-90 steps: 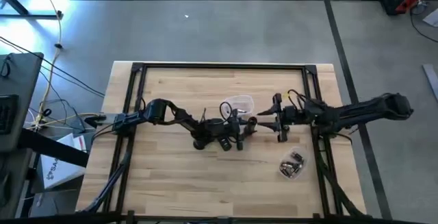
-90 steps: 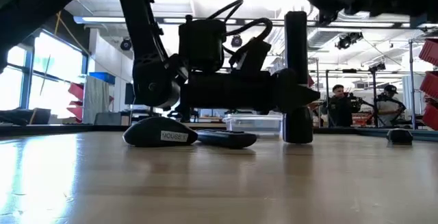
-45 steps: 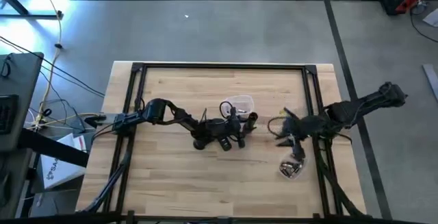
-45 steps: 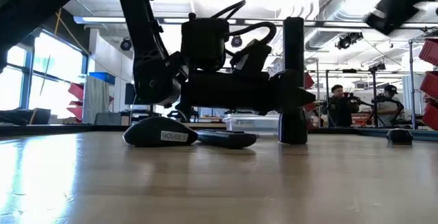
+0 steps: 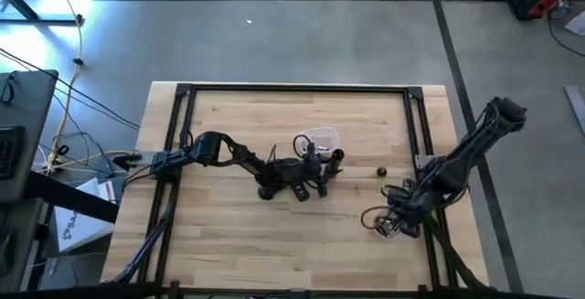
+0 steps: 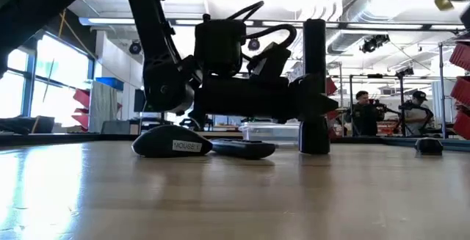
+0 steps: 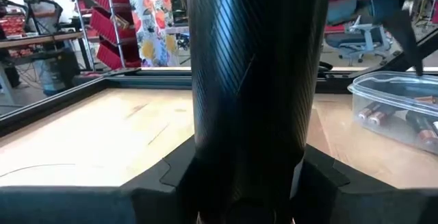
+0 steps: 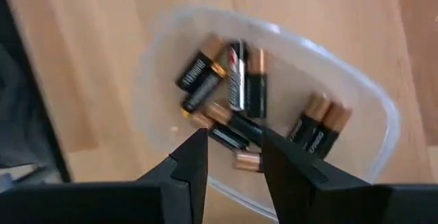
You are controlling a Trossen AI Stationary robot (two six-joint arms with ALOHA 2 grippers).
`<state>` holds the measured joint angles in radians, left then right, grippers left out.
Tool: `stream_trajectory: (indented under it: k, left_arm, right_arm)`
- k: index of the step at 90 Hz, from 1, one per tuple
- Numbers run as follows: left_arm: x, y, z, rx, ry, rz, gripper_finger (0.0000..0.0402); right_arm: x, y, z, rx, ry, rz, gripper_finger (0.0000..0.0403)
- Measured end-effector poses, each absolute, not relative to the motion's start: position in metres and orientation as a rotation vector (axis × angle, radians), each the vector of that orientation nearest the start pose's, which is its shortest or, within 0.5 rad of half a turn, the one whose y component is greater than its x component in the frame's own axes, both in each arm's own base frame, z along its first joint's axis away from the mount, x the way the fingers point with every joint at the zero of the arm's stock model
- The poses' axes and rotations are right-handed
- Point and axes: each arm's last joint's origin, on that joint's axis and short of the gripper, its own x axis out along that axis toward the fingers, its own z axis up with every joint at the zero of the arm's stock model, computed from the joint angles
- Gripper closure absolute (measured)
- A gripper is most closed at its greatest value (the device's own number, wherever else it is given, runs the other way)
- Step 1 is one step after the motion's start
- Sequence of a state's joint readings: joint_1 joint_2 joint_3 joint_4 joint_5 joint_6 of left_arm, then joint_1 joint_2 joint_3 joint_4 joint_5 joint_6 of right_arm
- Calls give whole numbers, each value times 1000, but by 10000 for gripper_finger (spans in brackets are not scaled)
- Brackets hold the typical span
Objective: Insert battery
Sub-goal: Insert the black battery into the flashlight
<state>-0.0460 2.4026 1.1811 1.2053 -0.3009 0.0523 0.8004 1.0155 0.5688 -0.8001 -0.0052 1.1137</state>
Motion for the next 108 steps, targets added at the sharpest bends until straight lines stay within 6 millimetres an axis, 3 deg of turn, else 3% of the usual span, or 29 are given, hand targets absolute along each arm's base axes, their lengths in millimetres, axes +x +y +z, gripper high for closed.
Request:
stream_trajectory:
  k: [20, 69, 82, 92, 108]
  left_arm:
    - [451, -12, 70, 38, 19, 253, 257]
    - [450, -12, 69, 38, 21, 254, 257]
    - [450, -12, 69, 30, 20, 262, 257]
    - [450, -12, 69, 18, 19, 263, 257]
    - [450, -12, 69, 6, 18, 258, 257]
  right_arm:
    - [115, 120, 161, 399, 1368, -52, 304]
    - [127, 129, 135, 226, 1373, -99, 355]
    - [128, 130, 134, 220, 1377, -112, 390]
    - [128, 130, 136, 225, 1391, -120, 394]
    - [132, 135, 158, 177, 1460, -134, 399]
